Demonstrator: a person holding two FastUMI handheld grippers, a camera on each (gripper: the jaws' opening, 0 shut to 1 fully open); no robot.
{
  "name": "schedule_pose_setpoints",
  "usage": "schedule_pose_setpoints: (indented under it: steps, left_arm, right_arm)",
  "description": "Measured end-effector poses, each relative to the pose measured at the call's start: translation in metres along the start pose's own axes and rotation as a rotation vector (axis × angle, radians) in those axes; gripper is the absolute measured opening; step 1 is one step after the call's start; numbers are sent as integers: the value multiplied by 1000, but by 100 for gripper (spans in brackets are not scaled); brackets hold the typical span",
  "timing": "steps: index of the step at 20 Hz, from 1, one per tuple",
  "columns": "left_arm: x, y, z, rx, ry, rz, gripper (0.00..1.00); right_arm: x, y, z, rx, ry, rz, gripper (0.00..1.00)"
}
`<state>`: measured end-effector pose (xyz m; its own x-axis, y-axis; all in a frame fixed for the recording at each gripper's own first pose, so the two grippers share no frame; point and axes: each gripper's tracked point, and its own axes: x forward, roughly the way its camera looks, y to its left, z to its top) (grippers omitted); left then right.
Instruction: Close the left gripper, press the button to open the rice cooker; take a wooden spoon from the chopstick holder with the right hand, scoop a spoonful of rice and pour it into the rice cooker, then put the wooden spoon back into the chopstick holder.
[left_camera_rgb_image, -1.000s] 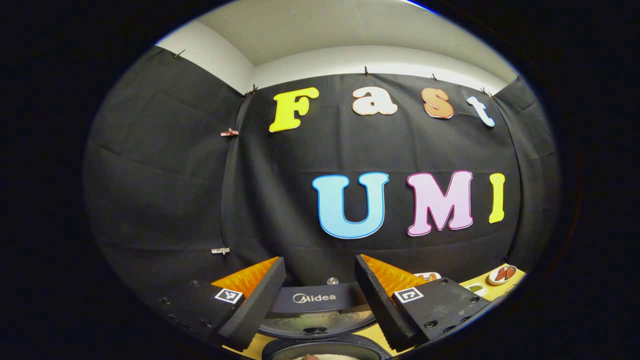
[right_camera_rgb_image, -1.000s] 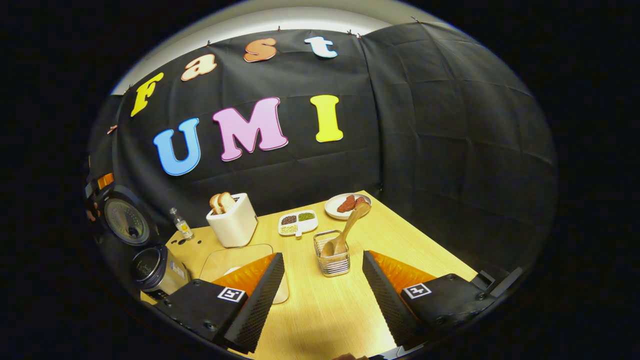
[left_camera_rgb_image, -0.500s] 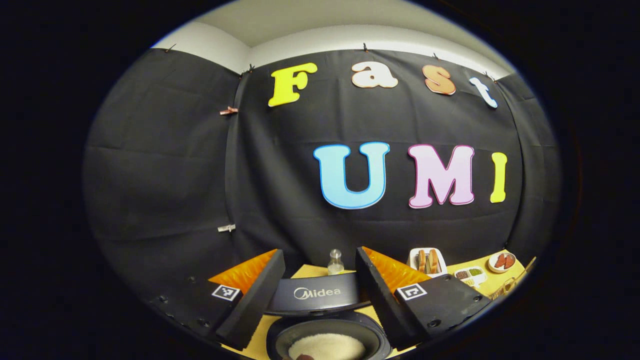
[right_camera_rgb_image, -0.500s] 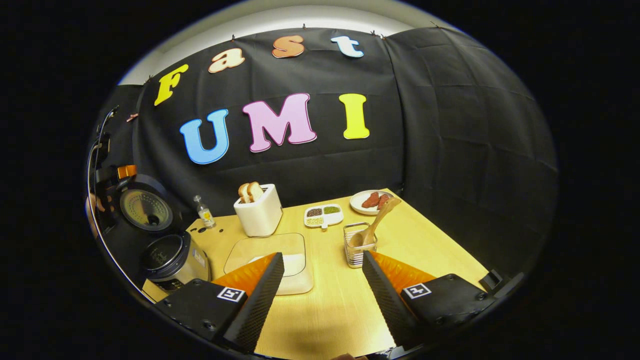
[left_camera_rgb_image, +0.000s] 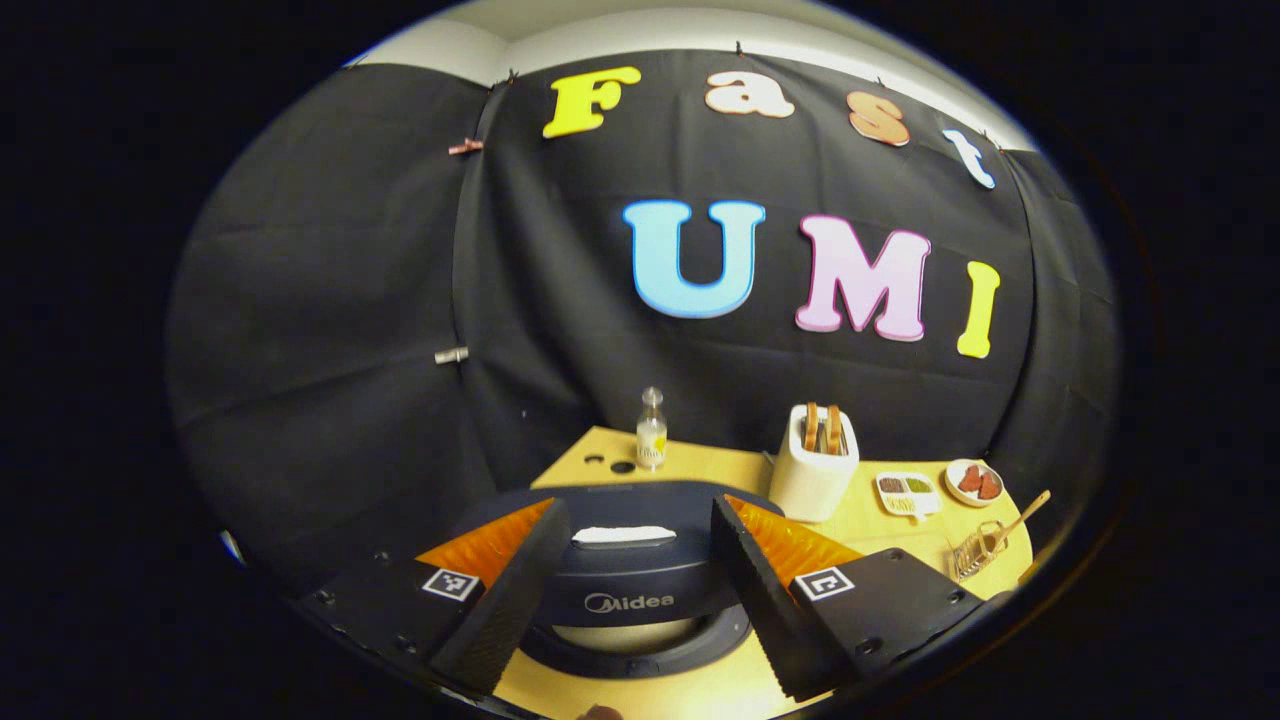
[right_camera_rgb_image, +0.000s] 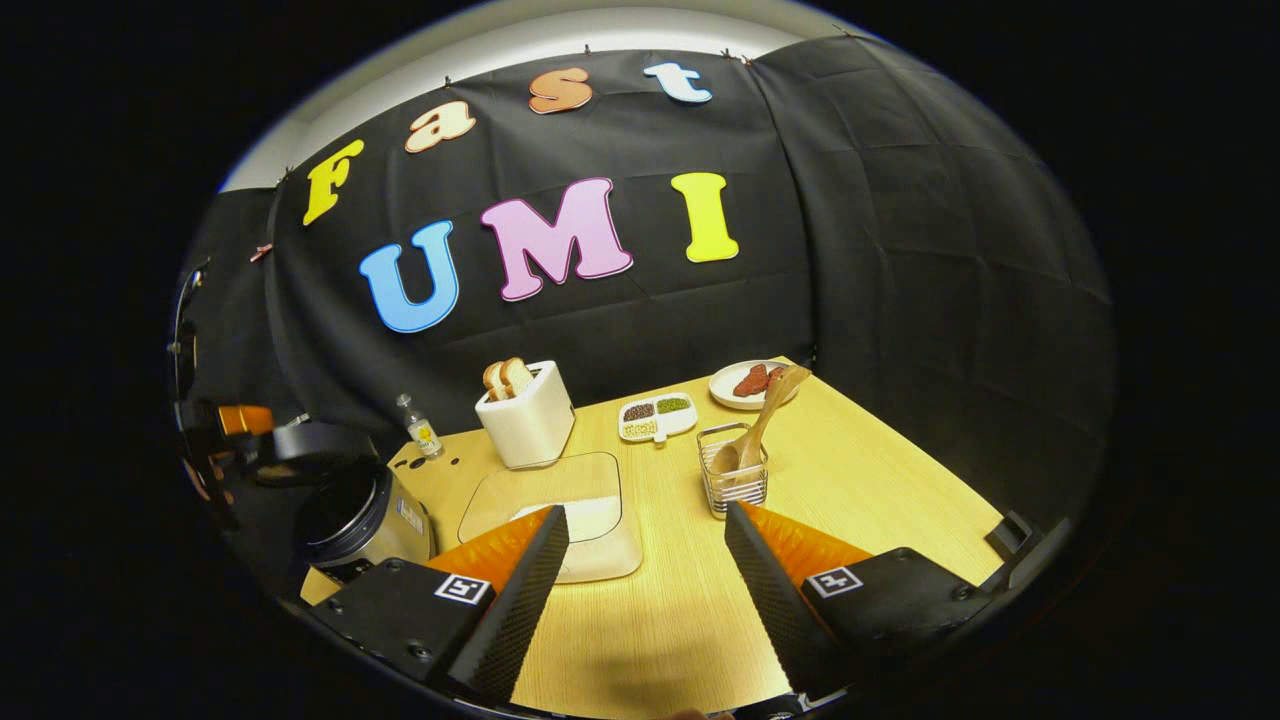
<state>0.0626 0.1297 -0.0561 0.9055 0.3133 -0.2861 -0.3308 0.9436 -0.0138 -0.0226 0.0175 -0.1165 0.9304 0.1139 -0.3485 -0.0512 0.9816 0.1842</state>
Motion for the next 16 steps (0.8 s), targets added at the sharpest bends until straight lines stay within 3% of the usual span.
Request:
schedule_pose_setpoints:
  steps: [7, 16]
  left_arm:
    - [7, -4, -86, 61, 78, -2, 98]
    - [13, -4, -96, 56, 19, 16, 99]
  right_arm:
    - [1, 1, -16, -19, 49, 1, 98]
    - [-2, 3, -31, -35, 94, -6, 99]
